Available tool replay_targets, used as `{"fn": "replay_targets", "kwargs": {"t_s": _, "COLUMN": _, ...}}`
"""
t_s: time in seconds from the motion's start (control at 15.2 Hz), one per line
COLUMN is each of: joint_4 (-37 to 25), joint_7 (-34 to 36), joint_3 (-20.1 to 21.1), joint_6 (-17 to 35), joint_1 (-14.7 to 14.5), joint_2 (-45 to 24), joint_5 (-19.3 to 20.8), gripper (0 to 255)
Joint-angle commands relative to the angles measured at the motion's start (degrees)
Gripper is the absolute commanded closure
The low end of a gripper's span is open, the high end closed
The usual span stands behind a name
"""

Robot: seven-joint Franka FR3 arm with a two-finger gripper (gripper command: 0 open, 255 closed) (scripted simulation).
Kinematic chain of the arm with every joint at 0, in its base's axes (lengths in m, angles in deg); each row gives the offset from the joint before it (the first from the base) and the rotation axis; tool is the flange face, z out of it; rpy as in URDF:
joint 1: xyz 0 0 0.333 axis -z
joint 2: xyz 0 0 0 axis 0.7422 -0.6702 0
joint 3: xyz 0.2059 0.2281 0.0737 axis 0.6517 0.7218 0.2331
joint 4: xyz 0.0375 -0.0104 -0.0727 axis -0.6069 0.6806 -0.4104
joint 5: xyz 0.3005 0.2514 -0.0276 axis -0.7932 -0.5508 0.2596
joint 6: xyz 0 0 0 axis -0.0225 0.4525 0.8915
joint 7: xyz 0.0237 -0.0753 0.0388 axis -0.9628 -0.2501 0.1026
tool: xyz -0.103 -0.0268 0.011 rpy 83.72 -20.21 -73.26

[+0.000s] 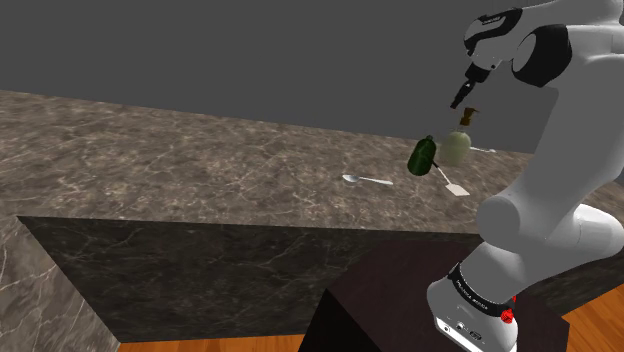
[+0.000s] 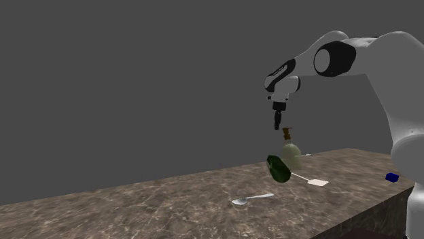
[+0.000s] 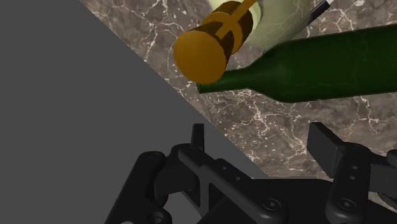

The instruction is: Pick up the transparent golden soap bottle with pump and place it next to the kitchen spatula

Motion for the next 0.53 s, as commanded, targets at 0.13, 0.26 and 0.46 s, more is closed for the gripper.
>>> {"fn": "replay_targets", "kwargs": {"t_s": 0.13, "joint_4": 0.00, "joint_7": 0.00, "joint_3": 0.00, "joint_6": 0.00, "joint_1": 0.00, "joint_2": 0.00, "joint_5": 0.00, "gripper": 0}}
{"fn": "replay_targets", "kwargs": {"t_s": 0.26, "joint_4": -1.16, "joint_7": 0.16, "joint_3": -0.11, "joint_6": -1.63, "joint_1": 0.04, "joint_2": 0.50, "joint_5": 0.21, "gripper": 0}}
{"fn": "replay_targets", "kwargs": {"t_s": 0.46, "joint_4": -5.03, "joint_7": 0.54, "joint_3": -0.37, "joint_6": -6.42, "joint_1": 0.30, "joint_2": 1.49, "joint_5": 0.64, "gripper": 0}}
